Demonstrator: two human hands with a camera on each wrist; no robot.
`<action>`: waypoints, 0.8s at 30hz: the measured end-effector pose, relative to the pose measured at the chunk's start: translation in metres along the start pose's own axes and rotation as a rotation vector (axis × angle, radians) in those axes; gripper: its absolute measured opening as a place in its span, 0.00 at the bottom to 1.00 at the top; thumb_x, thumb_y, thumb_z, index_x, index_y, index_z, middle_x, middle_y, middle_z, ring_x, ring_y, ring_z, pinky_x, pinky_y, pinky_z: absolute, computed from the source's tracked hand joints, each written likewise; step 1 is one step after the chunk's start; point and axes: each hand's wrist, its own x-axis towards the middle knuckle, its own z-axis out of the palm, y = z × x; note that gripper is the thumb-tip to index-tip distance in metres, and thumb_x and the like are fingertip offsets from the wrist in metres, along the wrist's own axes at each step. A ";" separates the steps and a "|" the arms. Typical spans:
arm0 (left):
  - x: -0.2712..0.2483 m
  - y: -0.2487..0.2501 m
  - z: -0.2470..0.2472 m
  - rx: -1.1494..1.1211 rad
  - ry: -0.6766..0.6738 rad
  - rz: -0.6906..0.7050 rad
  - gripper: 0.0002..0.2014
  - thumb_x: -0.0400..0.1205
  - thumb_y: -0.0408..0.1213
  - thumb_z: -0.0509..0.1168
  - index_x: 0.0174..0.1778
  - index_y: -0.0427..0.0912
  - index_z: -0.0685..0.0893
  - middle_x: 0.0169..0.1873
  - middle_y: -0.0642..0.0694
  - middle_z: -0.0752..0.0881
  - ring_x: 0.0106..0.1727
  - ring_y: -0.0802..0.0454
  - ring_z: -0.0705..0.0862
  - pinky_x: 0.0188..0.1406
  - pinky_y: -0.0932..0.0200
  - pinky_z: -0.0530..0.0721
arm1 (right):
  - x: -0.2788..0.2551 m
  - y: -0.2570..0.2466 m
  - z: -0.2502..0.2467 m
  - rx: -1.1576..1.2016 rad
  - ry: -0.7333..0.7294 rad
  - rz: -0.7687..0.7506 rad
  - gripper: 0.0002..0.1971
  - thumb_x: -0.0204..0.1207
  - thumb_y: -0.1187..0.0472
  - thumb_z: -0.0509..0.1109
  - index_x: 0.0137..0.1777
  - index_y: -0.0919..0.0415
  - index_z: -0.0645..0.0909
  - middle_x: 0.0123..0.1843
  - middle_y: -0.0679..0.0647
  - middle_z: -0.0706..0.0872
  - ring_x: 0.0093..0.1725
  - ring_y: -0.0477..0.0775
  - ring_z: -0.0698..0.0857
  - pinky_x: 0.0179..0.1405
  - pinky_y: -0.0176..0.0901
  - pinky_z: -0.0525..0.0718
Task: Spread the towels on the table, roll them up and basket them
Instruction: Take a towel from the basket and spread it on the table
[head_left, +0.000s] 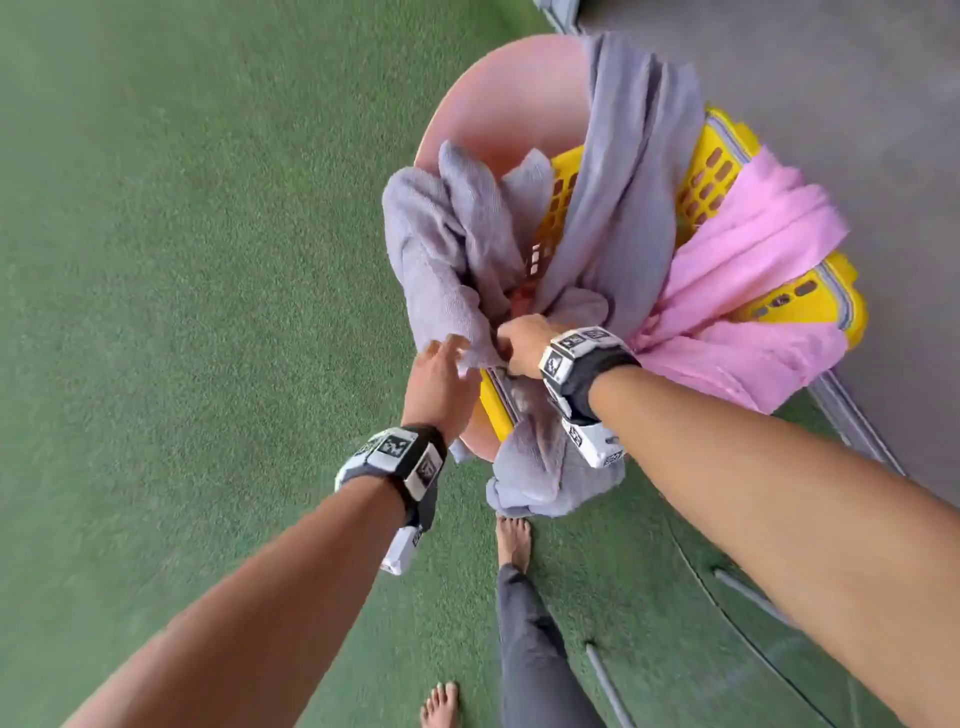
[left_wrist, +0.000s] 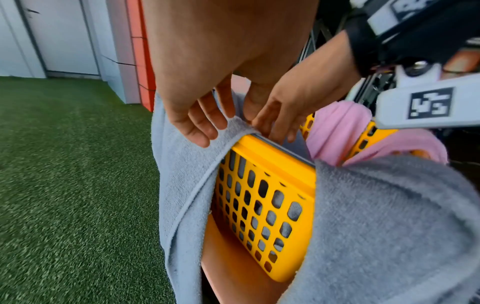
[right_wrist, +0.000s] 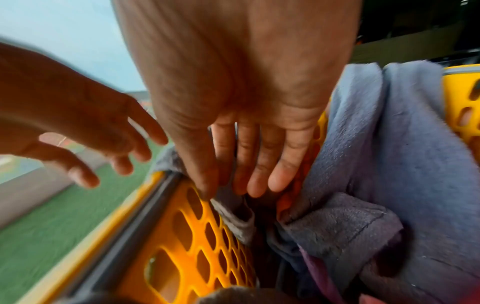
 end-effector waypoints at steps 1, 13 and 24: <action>0.003 -0.001 0.005 -0.006 -0.004 0.030 0.16 0.72 0.34 0.64 0.56 0.38 0.83 0.48 0.36 0.83 0.50 0.37 0.82 0.53 0.47 0.80 | 0.006 0.000 0.003 -0.017 -0.050 -0.009 0.13 0.72 0.65 0.70 0.57 0.60 0.84 0.60 0.62 0.86 0.62 0.64 0.84 0.54 0.48 0.81; 0.003 0.010 -0.004 -0.095 0.148 -0.032 0.12 0.78 0.42 0.67 0.51 0.38 0.83 0.47 0.36 0.83 0.49 0.38 0.79 0.50 0.47 0.75 | -0.025 -0.027 -0.057 0.505 0.222 -0.218 0.05 0.80 0.61 0.66 0.50 0.57 0.83 0.45 0.49 0.88 0.49 0.50 0.84 0.57 0.48 0.78; -0.032 0.058 -0.275 -0.620 0.414 0.231 0.12 0.81 0.41 0.57 0.33 0.41 0.69 0.30 0.49 0.71 0.34 0.52 0.67 0.32 0.50 0.68 | -0.165 -0.219 -0.241 0.392 0.667 -0.494 0.07 0.81 0.63 0.66 0.52 0.64 0.84 0.44 0.50 0.84 0.44 0.49 0.82 0.47 0.42 0.75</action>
